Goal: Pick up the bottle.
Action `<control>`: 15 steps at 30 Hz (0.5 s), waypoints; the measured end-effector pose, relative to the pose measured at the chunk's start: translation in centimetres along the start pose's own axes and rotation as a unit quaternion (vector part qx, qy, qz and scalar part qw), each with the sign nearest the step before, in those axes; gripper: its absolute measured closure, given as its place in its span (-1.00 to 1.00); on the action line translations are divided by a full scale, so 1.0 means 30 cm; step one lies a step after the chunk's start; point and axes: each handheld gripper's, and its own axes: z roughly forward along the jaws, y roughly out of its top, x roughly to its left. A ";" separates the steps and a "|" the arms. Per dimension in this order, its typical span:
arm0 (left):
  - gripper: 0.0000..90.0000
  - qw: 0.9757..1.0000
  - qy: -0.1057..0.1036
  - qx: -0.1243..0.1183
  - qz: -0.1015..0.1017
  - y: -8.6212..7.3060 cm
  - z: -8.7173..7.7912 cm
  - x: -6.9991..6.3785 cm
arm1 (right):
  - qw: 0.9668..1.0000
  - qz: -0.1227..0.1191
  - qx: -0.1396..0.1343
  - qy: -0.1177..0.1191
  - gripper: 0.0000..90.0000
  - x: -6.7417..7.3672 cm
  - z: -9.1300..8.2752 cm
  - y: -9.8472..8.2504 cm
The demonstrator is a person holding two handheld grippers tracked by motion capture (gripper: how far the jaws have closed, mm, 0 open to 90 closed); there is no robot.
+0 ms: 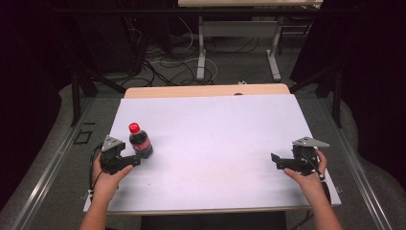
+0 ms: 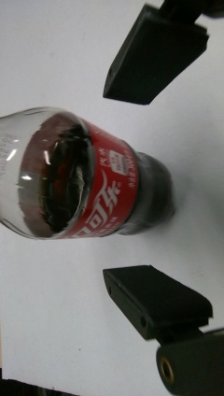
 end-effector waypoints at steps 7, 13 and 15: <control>-0.60 1.000 0.000 0.002 0.004 0.006 0.028 0.000 | 1.000 -0.002 0.009 0.006 -0.84 0.009 0.016 -0.009; -0.43 1.000 0.000 -0.001 0.009 0.024 0.059 -0.010 | 1.000 0.000 0.009 0.004 -0.83 0.017 0.020 -0.010; -0.40 1.000 0.006 0.002 0.011 0.029 0.065 -0.013 | 1.000 -0.001 0.010 0.006 -0.83 0.016 0.021 -0.011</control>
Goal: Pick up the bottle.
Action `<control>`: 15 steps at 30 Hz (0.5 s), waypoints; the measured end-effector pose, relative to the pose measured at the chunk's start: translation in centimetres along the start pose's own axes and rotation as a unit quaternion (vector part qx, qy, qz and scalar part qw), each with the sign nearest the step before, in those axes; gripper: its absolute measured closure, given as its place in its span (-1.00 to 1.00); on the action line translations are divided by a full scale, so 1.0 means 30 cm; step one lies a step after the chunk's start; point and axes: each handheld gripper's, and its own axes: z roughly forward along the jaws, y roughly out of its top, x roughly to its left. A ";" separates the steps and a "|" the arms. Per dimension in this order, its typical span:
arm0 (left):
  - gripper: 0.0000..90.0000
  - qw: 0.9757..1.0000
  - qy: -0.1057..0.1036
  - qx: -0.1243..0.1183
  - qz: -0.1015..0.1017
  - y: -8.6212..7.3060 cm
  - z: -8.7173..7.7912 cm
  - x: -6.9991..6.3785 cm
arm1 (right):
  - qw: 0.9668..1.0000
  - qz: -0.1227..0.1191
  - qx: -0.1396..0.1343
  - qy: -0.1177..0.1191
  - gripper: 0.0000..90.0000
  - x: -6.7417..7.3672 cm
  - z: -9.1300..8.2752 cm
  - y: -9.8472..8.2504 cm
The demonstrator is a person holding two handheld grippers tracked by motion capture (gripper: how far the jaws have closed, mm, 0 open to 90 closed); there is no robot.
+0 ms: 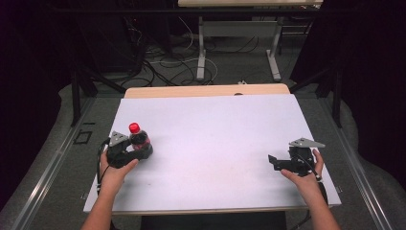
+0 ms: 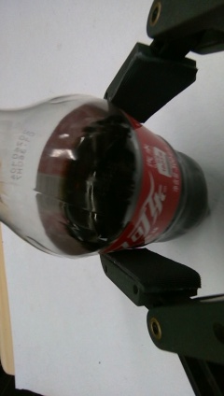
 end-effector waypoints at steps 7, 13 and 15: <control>-0.41 1.000 -0.008 -0.005 -0.004 -0.001 0.011 0.009 | 1.000 0.004 0.003 0.002 -0.83 0.001 0.002 -0.003; -0.41 1.000 -0.009 -0.007 -0.005 -0.005 0.031 0.012 | 1.000 0.004 0.003 0.004 -0.83 0.004 0.008 -0.004; -0.41 1.000 -0.006 -0.007 -0.007 -0.005 0.043 0.009 | 1.000 0.005 0.004 0.003 -0.83 0.002 0.010 -0.005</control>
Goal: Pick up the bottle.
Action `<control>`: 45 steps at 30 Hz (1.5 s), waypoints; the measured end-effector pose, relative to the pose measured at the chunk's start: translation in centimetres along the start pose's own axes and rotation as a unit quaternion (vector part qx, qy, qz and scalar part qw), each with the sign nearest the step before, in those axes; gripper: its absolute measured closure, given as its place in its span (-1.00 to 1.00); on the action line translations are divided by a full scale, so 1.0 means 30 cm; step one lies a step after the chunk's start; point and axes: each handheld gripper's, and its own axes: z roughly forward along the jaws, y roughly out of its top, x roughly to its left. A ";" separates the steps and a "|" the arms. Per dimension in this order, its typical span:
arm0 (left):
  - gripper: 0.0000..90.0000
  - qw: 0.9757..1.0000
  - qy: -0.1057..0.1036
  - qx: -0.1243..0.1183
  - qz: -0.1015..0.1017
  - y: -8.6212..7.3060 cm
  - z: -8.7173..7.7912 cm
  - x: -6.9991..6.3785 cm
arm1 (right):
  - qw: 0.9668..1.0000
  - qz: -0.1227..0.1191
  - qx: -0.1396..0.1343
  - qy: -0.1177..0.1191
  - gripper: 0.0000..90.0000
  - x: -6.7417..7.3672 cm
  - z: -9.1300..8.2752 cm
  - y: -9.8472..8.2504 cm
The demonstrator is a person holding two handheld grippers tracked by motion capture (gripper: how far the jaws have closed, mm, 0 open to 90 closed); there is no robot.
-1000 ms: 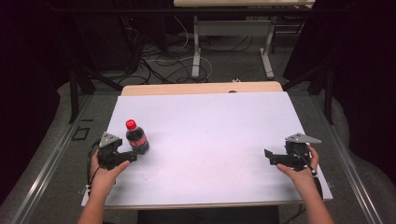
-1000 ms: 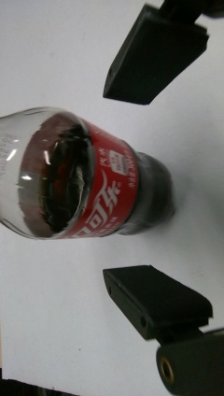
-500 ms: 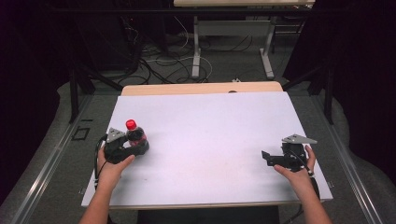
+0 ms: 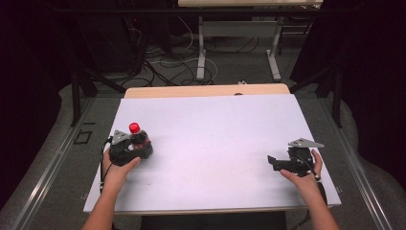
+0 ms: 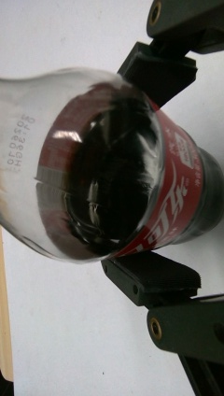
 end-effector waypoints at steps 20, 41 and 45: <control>-0.36 1.000 0.014 -0.003 0.012 -0.001 -0.006 -0.013 | 1.000 0.000 0.004 0.003 -0.81 -0.002 0.010 -0.007; -0.35 0.997 -0.031 0.015 0.067 0.033 -0.118 -0.134 | 0.999 -0.030 -0.006 0.010 -0.64 0.026 0.010 -0.001; -0.35 0.996 -0.046 0.015 0.077 0.035 -0.126 -0.171 | 0.999 -0.035 -0.008 0.012 -0.62 0.035 0.009 0.000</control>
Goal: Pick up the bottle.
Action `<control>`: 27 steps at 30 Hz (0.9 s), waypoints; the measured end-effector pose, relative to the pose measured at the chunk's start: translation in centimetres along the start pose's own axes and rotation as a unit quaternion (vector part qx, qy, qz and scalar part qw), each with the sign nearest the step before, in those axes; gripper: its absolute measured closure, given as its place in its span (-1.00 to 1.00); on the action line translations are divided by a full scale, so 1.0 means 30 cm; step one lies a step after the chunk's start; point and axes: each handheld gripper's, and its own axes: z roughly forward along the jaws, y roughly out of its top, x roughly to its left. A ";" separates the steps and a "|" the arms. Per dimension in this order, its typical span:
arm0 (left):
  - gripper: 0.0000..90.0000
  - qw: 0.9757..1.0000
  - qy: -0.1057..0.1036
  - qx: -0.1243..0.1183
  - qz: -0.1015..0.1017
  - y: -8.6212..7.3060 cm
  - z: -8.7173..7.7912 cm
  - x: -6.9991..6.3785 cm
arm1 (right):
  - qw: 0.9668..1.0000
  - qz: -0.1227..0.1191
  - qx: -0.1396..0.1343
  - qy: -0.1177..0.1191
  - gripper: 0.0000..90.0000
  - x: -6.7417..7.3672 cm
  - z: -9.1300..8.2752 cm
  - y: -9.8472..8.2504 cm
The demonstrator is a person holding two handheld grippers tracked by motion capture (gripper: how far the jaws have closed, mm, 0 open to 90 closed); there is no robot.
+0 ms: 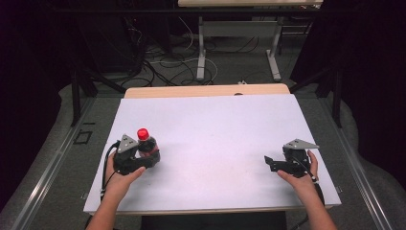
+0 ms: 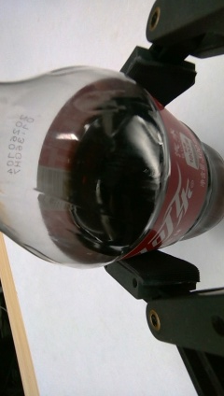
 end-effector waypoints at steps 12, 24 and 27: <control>-0.35 0.999 -0.039 0.017 0.025 0.021 0.040 -0.116 | 1.000 -0.001 -0.004 0.030 -0.59 0.041 -0.006 0.018; -0.35 0.994 -0.082 0.034 0.058 0.050 0.097 -0.228 | 0.997 -0.043 0.004 0.067 -0.45 0.112 -0.023 0.080; -0.35 0.994 -0.083 0.029 0.060 0.056 0.108 -0.246 | 0.995 -0.056 0.001 0.086 -0.35 0.137 -0.026 0.107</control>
